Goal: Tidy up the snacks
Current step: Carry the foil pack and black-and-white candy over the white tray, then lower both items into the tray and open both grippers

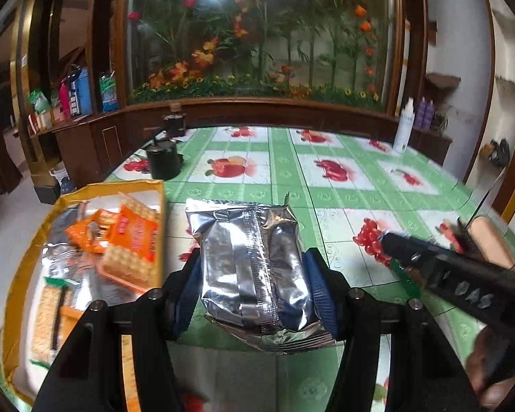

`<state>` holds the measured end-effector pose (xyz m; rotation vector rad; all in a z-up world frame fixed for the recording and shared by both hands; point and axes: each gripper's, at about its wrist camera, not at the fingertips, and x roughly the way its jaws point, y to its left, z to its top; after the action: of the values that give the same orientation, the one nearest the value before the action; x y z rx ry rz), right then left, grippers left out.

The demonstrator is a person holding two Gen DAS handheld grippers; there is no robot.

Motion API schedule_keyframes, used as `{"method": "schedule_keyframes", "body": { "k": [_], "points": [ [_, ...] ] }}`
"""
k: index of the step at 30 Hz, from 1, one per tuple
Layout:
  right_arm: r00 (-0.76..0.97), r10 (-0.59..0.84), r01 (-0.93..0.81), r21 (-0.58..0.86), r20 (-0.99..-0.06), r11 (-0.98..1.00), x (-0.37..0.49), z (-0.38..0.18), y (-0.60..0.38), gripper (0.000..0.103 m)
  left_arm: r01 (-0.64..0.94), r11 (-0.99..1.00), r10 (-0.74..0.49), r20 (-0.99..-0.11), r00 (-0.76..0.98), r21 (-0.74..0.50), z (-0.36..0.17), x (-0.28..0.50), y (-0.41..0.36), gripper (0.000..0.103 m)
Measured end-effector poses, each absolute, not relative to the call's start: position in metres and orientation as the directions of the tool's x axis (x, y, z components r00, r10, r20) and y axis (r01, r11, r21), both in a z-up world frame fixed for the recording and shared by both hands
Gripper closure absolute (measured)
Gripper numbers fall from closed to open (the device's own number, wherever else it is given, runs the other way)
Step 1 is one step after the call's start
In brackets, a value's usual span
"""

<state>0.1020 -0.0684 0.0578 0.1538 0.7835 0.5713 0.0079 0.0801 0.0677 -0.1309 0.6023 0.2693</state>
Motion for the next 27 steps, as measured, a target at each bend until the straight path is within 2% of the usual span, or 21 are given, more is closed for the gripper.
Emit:
{"method": "schedule_keyframes", "body": {
  "k": [7,11,15,21,27],
  "points": [
    [0.529,0.595,-0.517,0.326,-0.606,0.791,0.072,0.067,-0.032,0.067,-0.313,0.943,0.206,-0.542,0.815,-0.112,0.098,-0.043,0.121,0.045],
    [0.477,0.648,-0.602,0.317,-0.593,0.733,0.042,0.072,0.001,0.067,-0.376,0.917,0.250,-0.548,0.798,-0.131,0.104,-0.066,0.162,0.045],
    [0.398,0.702,-0.707,0.289,-0.591,0.645,0.005,0.075,0.042,0.067,-0.456,0.881,0.301,-0.593,0.747,-0.127,0.097,-0.082,0.213,0.045],
    [0.281,0.744,-0.839,0.221,-0.606,0.497,-0.052,0.072,0.102,0.067,-0.499,0.852,0.259,-0.699,0.666,-0.159,0.067,-0.087,0.267,0.045],
    [0.211,0.733,-0.890,0.183,-0.647,0.418,-0.075,0.056,0.141,0.067,-0.501,0.851,0.250,-0.719,0.648,-0.156,0.053,-0.089,0.277,0.045]
  ]
}}
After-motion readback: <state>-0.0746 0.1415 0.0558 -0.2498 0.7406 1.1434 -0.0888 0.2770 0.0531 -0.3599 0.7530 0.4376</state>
